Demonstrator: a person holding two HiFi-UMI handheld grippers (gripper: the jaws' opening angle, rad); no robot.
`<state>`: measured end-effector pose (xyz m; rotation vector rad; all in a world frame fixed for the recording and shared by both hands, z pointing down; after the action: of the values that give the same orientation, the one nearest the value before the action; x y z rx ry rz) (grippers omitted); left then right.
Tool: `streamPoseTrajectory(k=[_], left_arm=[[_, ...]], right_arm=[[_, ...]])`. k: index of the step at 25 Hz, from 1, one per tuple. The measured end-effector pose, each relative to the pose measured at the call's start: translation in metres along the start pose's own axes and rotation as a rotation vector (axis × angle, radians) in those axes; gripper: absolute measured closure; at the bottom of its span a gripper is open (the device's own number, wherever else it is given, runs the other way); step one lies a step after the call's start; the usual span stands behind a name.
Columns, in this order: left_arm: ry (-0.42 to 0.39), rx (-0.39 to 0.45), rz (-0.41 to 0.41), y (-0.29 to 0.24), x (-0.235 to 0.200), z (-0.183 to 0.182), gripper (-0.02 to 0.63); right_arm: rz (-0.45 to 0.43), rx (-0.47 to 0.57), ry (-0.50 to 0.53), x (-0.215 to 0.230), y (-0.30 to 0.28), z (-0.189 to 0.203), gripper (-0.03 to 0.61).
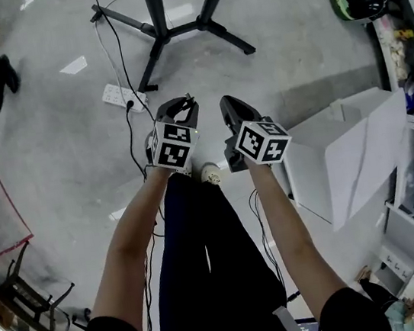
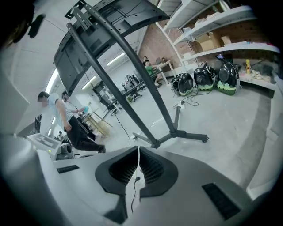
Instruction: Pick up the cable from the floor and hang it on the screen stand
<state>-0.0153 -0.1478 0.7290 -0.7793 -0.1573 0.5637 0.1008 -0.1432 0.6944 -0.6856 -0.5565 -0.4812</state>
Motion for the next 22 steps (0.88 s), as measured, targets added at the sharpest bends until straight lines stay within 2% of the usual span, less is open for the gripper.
streamPoseTrajectory(k=[3, 16, 22], left_arm=[[0.02, 0.023, -0.004, 0.014, -0.001, -0.019, 0.514], [0.009, 0.1, -0.007, 0.078, -0.005, -0.101, 0.514], [0.055, 0.114, -0.03, 0.108, -0.01, -0.118, 0.514]], right_arm=[[-0.003, 0.023, 0.027, -0.013, 0.009, -0.021, 0.554], [-0.012, 0.085, 0.106, -0.065, 0.043, -0.097, 0.554], [-0.015, 0.118, 0.119, -0.089, 0.063, -0.118, 0.554]])
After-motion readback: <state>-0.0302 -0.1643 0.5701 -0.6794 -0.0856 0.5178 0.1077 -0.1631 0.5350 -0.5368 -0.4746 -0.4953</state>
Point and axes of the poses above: the fingertips, and each gripper's own axes: y backward along the fingers, x to its right, z out of its underside, the point moved 4 cm from there along y, backward along the fingers, and after that the axes turned 12 degrees about -z, right-handed, at the moved point
